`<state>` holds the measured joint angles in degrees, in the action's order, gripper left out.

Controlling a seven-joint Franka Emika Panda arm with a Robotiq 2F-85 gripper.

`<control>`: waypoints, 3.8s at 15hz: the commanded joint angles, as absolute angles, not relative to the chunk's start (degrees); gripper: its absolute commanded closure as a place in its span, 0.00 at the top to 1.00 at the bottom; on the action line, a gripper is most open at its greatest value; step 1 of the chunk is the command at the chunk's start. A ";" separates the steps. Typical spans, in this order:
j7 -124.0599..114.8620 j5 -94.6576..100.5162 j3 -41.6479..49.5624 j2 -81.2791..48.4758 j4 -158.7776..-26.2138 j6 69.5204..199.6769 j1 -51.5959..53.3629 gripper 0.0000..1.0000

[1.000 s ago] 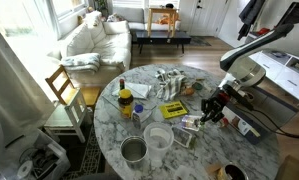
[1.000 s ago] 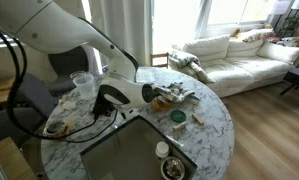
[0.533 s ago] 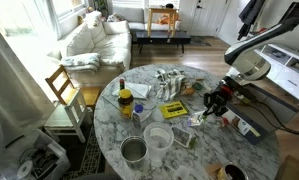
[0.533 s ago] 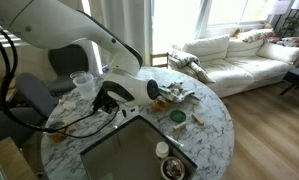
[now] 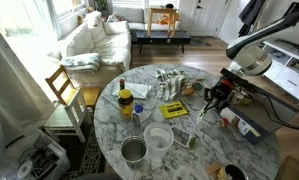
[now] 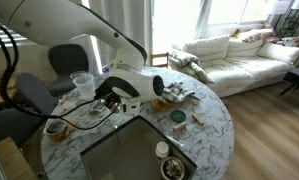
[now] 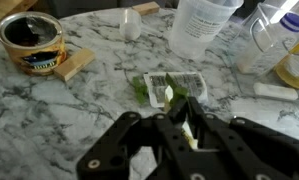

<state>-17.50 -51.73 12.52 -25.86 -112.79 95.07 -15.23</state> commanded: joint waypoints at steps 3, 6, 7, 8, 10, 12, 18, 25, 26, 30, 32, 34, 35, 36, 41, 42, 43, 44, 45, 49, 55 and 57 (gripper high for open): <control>-23.34 -52.53 13.61 -30.80 -107.06 86.98 -17.27 0.02; -25.28 -52.82 13.90 -33.57 -104.73 84.79 -17.88 0.02; -25.17 -53.22 13.77 -34.51 -104.11 84.25 -18.14 0.02; -24.94 -53.45 13.67 -35.38 -103.52 83.99 -18.26 0.02; -24.77 -53.63 13.65 -36.89 -102.48 83.30 -18.38 0.02; -24.67 -52.88 14.13 -37.77 -101.81 84.48 -17.76 0.02; -25.19 -50.57 15.35 -37.53 -100.53 87.34 -16.82 0.17; -25.25 -48.29 15.48 -37.52 -100.48 89.51 -16.56 0.29; -25.06 -48.07 15.43 -37.30 -100.48 89.53 -16.63 0.31; -24.21 -46.27 15.36 -35.26 -101.68 91.39 -15.97 0.61; -22.92 -45.83 15.62 -32.93 -103.95 94.82 -15.29 0.74; -20.68 -45.78 15.56 -30.42 -106.57 98.21 -15.14 0.90; -19.20 -45.83 15.46 -29.18 -107.84 99.90 -15.19 0.98; -17.09 -45.77 15.36 -27.48 -109.76 101.76 -15.23 1.00; -8.75 -43.98 14.63 -20.01 -118.74 111.06 -13.82 1.00; -7.51 -42.84 14.40 -18.45 -120.64 113.06 -13.15 1.00; -5.99 -41.79 14.03 -16.83 -122.57 114.88 -12.54 1.00; -4.42 -40.71 13.50 -15.33 -124.30 116.09 -12.04 1.00; -3.21 -40.10 12.75 -13.86 -126.06 117.36 -11.41 1.00; -0.29 -34.83 9.82 -8.87 -131.90 118.55 -8.87 1.00; 1.38 -35.09 6.79 -9.63 -131.93 122.08 -7.98 1.00; 1.38 -35.09 6.99 -9.64 -131.70 122.05 -8.25 1.00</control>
<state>1.45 -35.19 7.33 -9.65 -131.75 122.10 -7.90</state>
